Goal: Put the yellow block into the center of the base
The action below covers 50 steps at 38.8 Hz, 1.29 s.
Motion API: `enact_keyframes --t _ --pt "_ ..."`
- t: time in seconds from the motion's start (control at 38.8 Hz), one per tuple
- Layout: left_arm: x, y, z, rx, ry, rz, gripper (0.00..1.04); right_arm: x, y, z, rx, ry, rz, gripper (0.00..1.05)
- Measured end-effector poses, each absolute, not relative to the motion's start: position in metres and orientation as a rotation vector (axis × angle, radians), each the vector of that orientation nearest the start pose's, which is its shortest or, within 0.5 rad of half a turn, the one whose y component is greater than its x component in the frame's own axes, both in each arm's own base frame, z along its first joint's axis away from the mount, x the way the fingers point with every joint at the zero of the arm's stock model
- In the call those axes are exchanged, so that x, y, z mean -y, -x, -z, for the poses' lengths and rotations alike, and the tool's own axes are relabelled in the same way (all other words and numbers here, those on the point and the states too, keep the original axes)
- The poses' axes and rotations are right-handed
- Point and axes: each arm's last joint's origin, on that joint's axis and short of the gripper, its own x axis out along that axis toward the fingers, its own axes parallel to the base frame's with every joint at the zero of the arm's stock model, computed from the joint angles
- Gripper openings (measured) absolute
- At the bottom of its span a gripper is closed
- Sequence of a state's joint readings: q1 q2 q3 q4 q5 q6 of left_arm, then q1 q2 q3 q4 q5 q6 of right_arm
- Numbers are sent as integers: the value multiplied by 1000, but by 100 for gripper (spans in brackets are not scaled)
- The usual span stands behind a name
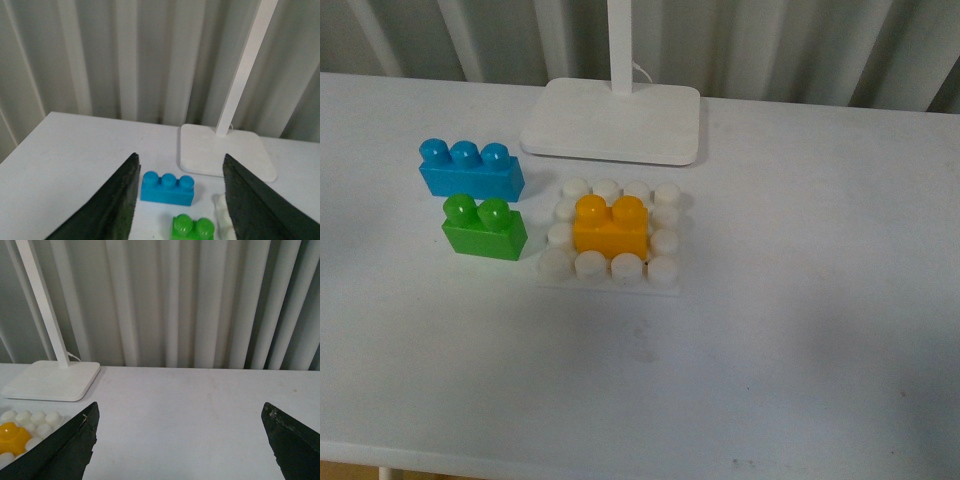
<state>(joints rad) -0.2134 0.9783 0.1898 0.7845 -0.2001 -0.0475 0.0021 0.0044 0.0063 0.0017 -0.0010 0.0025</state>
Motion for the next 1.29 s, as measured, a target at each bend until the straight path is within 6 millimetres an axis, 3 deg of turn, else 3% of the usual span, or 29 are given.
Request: enact_keyframes --t 0.13,0.26,0.57,1.29 --pt "22 -166 -182 -11 18 6 23 0 -98 -165 4 -2 -3 95" --pt "17 -157 -179 -7 16 1 4 0 -98 -165 4 -2 -3 95" --pt "1 -140 -167 2 7 -4 4 0 -98 -165 4 -3 -3 95" --pt "0 -113 -171 17 7 2 4 0 -98 -165 4 -2 -3 95"
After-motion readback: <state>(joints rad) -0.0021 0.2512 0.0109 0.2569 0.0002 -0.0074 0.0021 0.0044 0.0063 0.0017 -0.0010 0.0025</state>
